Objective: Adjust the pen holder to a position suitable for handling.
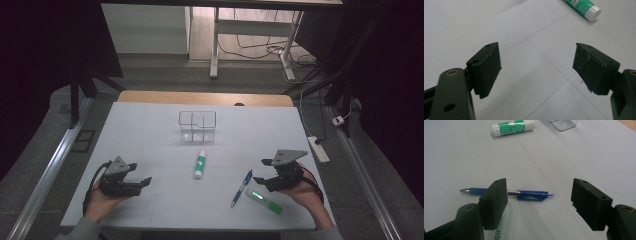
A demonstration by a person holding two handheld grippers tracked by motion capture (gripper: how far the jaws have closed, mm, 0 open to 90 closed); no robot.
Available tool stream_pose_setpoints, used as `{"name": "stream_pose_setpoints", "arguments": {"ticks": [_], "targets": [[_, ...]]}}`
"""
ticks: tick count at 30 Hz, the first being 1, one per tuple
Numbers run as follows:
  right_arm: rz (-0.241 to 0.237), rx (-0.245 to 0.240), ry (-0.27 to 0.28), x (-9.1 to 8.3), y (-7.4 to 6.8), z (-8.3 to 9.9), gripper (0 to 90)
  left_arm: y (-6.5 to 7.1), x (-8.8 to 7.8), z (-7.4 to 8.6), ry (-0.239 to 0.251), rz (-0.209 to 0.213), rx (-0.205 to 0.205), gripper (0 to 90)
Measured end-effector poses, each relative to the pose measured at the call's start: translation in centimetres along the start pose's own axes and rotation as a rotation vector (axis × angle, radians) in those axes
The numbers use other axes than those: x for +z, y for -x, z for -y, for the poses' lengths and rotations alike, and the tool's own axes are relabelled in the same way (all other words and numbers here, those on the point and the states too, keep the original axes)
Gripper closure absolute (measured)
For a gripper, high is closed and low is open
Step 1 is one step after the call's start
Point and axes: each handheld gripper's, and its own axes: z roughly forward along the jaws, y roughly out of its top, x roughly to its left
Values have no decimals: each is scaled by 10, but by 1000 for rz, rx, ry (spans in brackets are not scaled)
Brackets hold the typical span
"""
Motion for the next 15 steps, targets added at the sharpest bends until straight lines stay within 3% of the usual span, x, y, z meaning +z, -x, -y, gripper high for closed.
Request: {"name": "stream_pose_setpoints", "arguments": {"ticks": [11, 15], "targets": [[-36, -57, -27, 4, -5, -13, 288, 1, 0, 0, -1, 9, 8, 217], [-77, -86, -54, 8, -8, -17, 291, 1, 1, 0, -3, 12, 14, 216]]}}
